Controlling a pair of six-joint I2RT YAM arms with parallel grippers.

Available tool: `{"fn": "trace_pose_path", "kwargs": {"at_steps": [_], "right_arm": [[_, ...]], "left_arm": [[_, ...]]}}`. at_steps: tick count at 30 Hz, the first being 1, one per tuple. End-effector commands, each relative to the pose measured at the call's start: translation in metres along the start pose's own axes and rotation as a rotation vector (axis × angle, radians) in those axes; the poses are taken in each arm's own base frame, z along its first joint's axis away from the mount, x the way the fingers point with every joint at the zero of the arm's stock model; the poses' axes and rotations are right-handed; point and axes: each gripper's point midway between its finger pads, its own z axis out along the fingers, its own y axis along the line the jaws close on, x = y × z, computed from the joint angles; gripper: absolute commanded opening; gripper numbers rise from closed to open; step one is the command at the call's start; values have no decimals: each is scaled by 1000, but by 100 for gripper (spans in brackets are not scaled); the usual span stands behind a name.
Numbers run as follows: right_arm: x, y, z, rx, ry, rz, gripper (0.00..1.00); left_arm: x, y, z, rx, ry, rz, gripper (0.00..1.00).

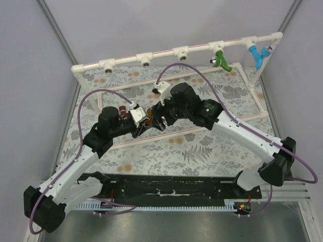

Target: Install the water faucets

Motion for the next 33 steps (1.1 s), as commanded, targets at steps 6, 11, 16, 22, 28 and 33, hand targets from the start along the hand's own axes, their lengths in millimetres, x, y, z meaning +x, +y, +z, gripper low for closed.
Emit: {"fn": "trace_pose_path", "kwargs": {"at_steps": [6,11,16,22,28,33], "right_arm": [[-24,13,17,-42,-69,15,71],[-21,13,24,-41,-53,15,64],[-18,11,29,-26,-43,16,56],[-12,8,35,-16,-25,19,38],[-17,13,35,-41,-36,26,0],[-27,16,27,-46,-90,48,0]], "left_arm": [[-22,5,-7,-27,-46,52,2],[-25,9,-9,-43,-37,49,2],[-27,10,-9,-46,-27,49,2],[-28,11,-10,-48,-19,35,2],[-36,15,-18,-87,-22,19,12],[-47,39,-37,-258,-9,-46,33]]}}
